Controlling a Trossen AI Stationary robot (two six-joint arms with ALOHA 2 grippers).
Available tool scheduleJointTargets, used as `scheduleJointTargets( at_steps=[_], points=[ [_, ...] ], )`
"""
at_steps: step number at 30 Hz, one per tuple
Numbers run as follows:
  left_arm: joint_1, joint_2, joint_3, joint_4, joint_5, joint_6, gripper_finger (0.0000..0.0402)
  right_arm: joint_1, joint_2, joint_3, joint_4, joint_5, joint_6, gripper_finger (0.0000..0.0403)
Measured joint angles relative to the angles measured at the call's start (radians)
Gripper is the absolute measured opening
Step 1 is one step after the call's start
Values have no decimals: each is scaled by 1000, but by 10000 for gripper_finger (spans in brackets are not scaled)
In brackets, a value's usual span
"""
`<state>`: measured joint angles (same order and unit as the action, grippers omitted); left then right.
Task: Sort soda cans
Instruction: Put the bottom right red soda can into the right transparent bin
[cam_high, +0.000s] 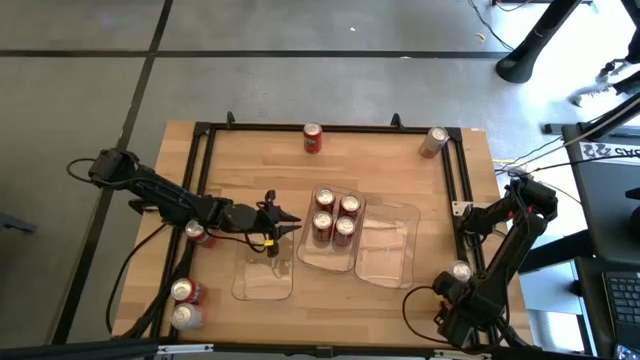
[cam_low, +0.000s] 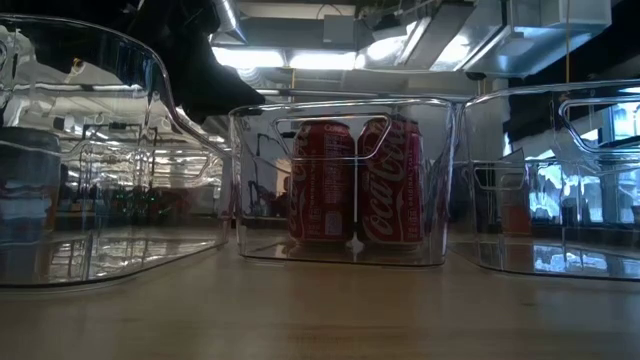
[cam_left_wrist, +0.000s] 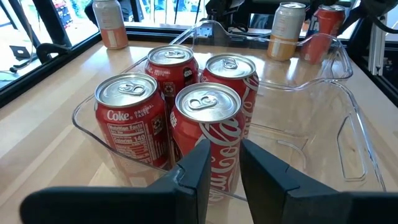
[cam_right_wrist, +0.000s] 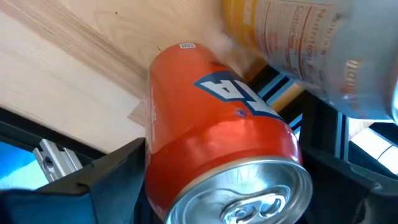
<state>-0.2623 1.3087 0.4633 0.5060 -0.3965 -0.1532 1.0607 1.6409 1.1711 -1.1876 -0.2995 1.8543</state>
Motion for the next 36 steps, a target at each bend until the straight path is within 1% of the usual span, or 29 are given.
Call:
scheduleJointTargets(
  at_steps=[4,10,17,22,27,36],
  points=[
    [0,0,0,0,0,0,76,-1,0,0,25,-10,1,344],
    [0,0,0,0,0,0,76,-1,2,15,46,-11,1,295],
    [0,0,0,1,0,0,76,-2,5,75,53,31,12,295],
    [0,0,0,3,0,0,76,-28,5,125,49,97,8,297],
    [0,0,0,3,0,0,76,-83,4,178,72,168,-66,296],
    [0,0,0,3,0,-4,76,-186,3,359,21,170,-201,296]
  ],
)
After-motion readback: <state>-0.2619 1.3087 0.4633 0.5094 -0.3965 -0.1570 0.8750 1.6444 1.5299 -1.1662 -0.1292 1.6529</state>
